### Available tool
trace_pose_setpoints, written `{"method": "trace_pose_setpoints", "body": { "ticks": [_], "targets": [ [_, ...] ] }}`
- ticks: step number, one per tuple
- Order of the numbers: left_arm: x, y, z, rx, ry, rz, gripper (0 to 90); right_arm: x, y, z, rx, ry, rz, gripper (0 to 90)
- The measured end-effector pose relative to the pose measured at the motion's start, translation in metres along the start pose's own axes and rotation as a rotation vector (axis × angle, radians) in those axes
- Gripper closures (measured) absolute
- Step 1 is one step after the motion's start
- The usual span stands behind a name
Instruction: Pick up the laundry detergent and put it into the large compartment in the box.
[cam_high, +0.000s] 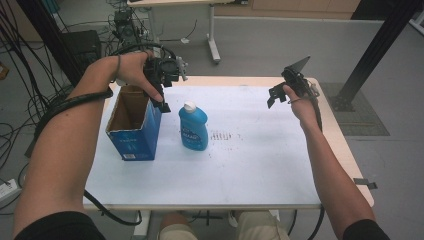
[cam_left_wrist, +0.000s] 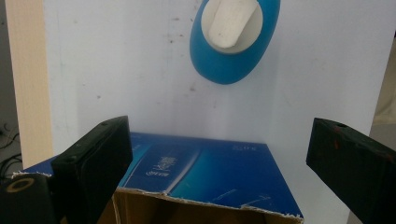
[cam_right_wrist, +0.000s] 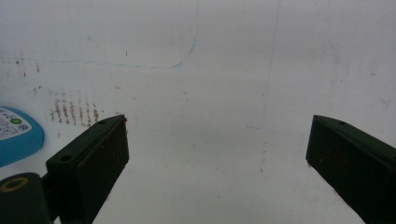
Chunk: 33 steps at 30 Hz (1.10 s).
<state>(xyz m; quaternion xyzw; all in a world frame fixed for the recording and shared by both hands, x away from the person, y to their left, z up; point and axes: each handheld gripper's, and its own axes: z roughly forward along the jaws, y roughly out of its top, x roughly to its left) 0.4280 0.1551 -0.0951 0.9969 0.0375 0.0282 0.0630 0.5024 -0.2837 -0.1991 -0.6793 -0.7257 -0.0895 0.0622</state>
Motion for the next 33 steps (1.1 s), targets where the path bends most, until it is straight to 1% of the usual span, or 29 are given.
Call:
{"method": "trace_pose_setpoints", "body": {
  "ticks": [3, 13, 14, 24, 29, 32, 33],
  "targets": [
    [0.000, 0.000, 0.002, 0.000, -0.005, 0.001, 7.4, 0.000, 0.001, 0.001, 0.008, -0.006, 0.003, 5.8],
    [0.001, 0.001, 0.001, 0.003, -0.005, -0.002, 7.4, 0.001, 0.001, 0.000, 0.005, -0.005, -0.003, 5.8],
    [0.001, 0.002, 0.001, 0.006, -0.005, 0.004, 7.4, 0.001, 0.000, -0.001, 0.003, -0.005, -0.004, 5.8],
    [0.001, 0.005, 0.002, -0.002, -0.005, 0.012, 7.3, 0.000, -0.001, -0.003, 0.003, -0.003, -0.003, 5.8],
    [0.002, 0.011, 0.004, 0.001, -0.009, 0.028, 7.3, 0.002, -0.002, -0.004, 0.002, -0.002, -0.004, 5.8],
    [0.002, 0.014, 0.004, -0.002, -0.014, 0.030, 7.2, 0.002, -0.004, -0.004, -0.003, -0.002, -0.006, 5.8],
    [0.002, 0.016, 0.004, -0.001, -0.013, 0.038, 7.2, 0.002, -0.004, -0.004, -0.002, -0.002, -0.005, 5.8]
  ]
}}
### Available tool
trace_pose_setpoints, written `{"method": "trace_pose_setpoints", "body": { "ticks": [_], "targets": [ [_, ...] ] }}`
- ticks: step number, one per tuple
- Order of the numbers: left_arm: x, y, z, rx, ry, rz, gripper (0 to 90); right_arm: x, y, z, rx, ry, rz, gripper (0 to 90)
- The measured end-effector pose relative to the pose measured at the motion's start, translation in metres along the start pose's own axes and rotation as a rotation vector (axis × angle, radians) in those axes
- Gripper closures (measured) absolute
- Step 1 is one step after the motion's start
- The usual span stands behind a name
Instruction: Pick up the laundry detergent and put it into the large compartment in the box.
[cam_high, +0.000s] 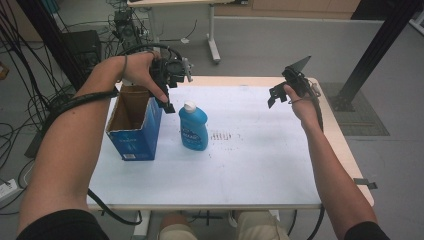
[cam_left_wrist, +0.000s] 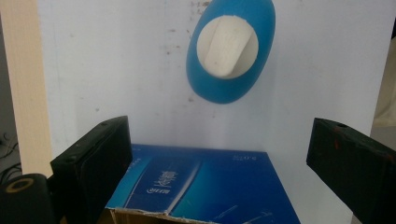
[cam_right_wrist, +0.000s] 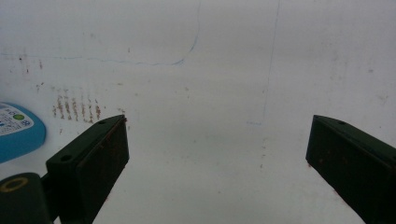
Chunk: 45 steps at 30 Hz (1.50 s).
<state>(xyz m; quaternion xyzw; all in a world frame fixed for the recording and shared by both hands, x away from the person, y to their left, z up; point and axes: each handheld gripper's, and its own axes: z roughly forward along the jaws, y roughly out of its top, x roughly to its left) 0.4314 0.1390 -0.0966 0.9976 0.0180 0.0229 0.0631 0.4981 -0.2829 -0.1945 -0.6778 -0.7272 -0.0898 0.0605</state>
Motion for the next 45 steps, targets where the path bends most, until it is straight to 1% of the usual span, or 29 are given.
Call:
{"method": "trace_pose_setpoints", "body": {
  "ticks": [6, 9, 14, 28, 33, 35, 37, 45],
  "targets": [
    [0.000, 0.010, 0.000, -0.002, -0.004, 0.018, 7.2, -0.002, -0.002, -0.002, -0.005, 0.000, 0.000, 5.8],
    [0.001, 0.014, 0.001, -0.011, -0.008, 0.025, 7.1, -0.003, -0.002, -0.003, -0.004, 0.002, 0.000, 5.8],
    [0.001, 0.024, 0.003, -0.007, -0.016, 0.042, 7.0, -0.004, -0.003, -0.004, -0.007, 0.003, 0.001, 5.8],
    [0.004, 0.044, 0.009, 0.003, -0.030, 0.078, 6.9, -0.006, -0.006, -0.007, -0.013, 0.007, 0.003, 5.8],
    [0.005, 0.046, 0.011, 0.002, -0.033, 0.083, 6.9, -0.005, -0.006, -0.007, -0.013, 0.010, 0.004, 5.8],
    [0.006, 0.046, 0.011, -0.001, -0.035, 0.078, 6.9, -0.006, -0.006, -0.008, -0.014, 0.014, 0.001, 5.7],
    [0.006, 0.046, 0.012, 0.003, -0.039, 0.083, 7.0, -0.007, -0.007, -0.008, -0.018, 0.014, 0.003, 5.7],
    [0.007, 0.047, 0.016, 0.004, -0.046, 0.087, 7.0, -0.008, -0.007, -0.010, -0.019, 0.008, 0.005, 5.7]
  ]
}}
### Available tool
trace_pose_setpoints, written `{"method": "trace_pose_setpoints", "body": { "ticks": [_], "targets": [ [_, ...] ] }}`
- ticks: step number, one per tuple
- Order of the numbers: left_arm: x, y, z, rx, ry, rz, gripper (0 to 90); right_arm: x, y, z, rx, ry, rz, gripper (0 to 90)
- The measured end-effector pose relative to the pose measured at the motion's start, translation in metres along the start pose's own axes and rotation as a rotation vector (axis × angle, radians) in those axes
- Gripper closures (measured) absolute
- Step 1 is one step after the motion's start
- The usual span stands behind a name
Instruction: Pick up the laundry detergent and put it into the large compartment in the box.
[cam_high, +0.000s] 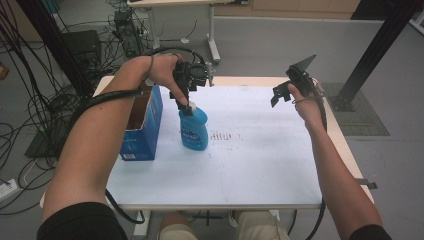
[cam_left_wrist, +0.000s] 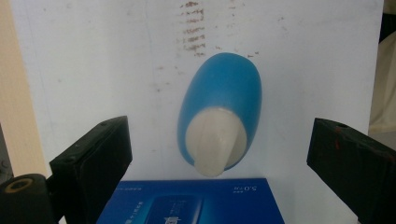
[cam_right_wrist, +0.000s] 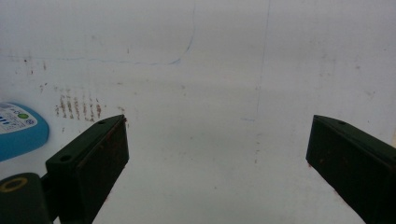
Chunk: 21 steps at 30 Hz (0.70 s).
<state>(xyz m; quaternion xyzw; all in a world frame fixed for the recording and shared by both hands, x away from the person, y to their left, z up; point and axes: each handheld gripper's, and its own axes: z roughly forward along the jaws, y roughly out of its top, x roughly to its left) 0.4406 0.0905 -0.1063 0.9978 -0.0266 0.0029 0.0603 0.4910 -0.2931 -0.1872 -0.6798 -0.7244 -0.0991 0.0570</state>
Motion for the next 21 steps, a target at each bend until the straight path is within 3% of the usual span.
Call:
{"method": "trace_pose_setpoints", "body": {
  "ticks": [21],
  "targets": [
    [0.003, 0.002, 0.016, 0.014, 0.000, 0.006, 7.0, 0.001, 0.001, 0.001, 0.004, -0.009, 0.001, 5.7]
  ]
}}
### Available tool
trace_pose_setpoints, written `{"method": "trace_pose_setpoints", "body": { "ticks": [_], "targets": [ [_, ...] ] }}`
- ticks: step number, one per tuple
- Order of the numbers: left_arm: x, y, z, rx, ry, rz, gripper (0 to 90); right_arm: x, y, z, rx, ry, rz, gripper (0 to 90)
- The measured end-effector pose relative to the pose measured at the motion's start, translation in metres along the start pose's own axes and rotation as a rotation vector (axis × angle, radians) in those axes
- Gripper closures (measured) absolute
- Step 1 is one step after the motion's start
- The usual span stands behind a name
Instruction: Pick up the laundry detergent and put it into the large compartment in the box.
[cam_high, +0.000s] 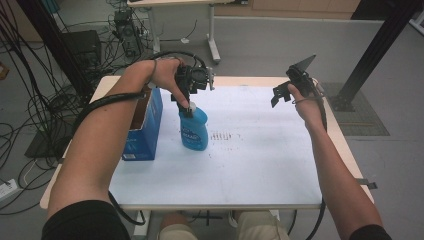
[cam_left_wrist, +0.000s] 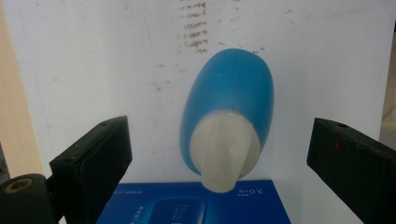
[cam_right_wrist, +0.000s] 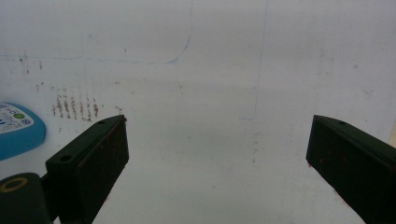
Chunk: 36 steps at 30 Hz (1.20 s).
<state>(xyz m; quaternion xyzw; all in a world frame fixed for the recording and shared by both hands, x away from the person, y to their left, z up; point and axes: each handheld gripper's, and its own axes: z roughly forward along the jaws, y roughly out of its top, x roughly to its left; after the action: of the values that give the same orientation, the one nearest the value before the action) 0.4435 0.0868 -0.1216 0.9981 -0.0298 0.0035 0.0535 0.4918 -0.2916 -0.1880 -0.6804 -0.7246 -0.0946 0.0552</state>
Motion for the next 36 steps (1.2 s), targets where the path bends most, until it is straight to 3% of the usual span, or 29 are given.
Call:
{"method": "trace_pose_setpoints", "body": {
  "ticks": [36],
  "targets": [
    [0.002, 0.007, 0.048, 0.037, -0.041, 0.028, 7.1, 0.005, 0.003, 0.005, 0.014, -0.026, -0.010, 5.7]
  ]
}}
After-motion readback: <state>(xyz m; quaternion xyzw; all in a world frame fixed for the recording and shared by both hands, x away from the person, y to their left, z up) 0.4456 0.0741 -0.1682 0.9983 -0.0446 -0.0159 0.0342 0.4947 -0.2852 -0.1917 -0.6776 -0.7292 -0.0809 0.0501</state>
